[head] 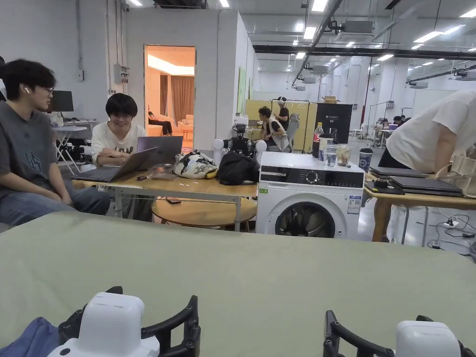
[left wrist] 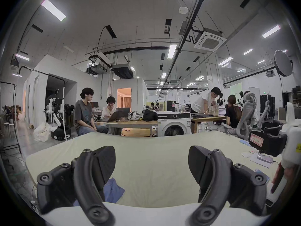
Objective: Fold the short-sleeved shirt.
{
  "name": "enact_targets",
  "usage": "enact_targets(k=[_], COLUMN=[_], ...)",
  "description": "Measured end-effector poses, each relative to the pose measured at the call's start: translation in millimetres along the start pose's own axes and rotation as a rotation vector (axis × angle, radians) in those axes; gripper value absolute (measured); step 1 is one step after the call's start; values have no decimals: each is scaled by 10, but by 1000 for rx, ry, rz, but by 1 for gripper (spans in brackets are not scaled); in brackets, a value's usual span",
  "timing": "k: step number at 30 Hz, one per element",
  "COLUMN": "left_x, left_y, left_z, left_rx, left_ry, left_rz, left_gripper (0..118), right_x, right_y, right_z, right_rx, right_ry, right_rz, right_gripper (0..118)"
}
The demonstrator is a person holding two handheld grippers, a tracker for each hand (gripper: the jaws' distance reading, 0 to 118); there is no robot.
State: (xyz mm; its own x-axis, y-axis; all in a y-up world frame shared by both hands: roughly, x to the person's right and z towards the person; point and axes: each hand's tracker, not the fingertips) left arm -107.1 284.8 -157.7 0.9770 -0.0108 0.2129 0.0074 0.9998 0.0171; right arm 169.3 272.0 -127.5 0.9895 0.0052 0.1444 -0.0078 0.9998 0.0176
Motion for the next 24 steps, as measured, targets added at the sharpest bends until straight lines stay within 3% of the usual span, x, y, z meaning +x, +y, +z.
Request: enact_targets(k=[14, 16, 18, 20, 21, 22, 23, 24], left_x=[-58, -96, -125, -153, -168, -179, -182, -185], left_y=[0, -4, -13, -18, -13, -10, -12, -19], left_z=[48, 59, 77, 82, 83, 79, 76, 87], left_rx=[3, 3, 4, 3, -1, -10, -15, -14], left_ry=[15, 15, 15, 20, 15, 16, 18, 28], left_rz=[9, 17, 21, 17, 13, 7, -3, -10], left_gripper=[92, 85, 63, 56, 34, 4, 0, 0], right_x=[-66, -88, -125, -172, -185, -200, -222, -244], right_y=[-2, -12, -22, -27, -29, -27, -29, -40], right_z=[7, 2, -4, -9, -13, -24, -37, -46], right_rx=[0, -4, -7, -7, -6, -7, -9, -9], right_ry=[26, 40, 49, 45, 46, 50, 48, 36], right_rz=[16, 15, 17, 19, 20, 19, 17, 16], right_gripper=[107, 105, 86, 80, 62, 33, 18, 12])
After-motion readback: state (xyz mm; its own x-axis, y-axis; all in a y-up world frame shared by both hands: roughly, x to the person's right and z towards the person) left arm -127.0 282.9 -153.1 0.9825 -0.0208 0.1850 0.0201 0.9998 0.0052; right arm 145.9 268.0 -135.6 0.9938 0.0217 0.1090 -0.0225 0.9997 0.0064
